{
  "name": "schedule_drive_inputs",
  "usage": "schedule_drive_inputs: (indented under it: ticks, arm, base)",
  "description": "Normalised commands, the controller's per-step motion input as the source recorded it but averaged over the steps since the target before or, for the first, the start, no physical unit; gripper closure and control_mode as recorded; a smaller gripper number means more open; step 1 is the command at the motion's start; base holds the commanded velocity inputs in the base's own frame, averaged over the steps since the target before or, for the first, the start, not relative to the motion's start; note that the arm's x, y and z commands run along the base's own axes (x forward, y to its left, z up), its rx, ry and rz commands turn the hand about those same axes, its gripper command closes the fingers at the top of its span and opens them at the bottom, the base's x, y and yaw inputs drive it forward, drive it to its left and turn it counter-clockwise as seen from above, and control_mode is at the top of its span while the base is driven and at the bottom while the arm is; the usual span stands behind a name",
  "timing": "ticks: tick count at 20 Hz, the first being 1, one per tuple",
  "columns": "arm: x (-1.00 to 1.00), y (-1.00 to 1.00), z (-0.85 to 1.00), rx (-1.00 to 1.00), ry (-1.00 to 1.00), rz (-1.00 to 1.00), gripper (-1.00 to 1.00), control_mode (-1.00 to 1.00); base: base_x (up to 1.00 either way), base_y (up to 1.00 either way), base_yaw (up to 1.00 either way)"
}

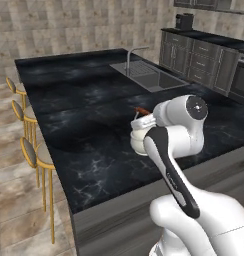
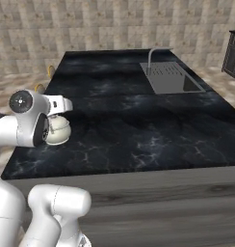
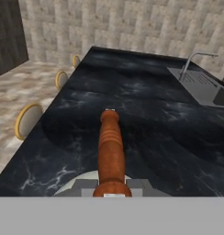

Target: The kettle is done boiling. Turn off the stove, then wait for 300 timesteps before moving the kettle to the dining table.

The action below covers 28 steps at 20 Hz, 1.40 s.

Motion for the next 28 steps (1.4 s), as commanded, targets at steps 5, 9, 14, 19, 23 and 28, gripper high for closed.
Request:
schedule_drive_inputs:
  ticks: [5, 9, 14, 19, 23, 28]
  arm:
    - [0.18, 0.3, -0.18, 0.0, 0.0, 0.0, 1.0, -1.0]
    - [0.16, 0.26, -0.25, 0.01, -0.01, 0.0, 1.0, -1.0]
    - [0.12, 0.16, -0.22, 0.05, -0.07, 0.0, 1.0, -1.0]
    - [0.1, 0.14, -0.19, 0.06, -0.1, 0.0, 1.0, -1.0]
    - [0.09, 0.13, -0.17, 0.05, -0.05, 0.0, 1.0, -1.0]
    - [0.19, 0.13, -0.08, 0.01, 0.02, 0.0, 1.0, -1.0]
  base:
    - [0.0, 0.0, 0.0]
    - [0.0, 0.0, 0.0]
    - [0.0, 0.0, 0.0]
    - [0.0, 0.0, 0.0]
    - [0.0, 0.0, 0.0]
    - [0.0, 0.0, 0.0]
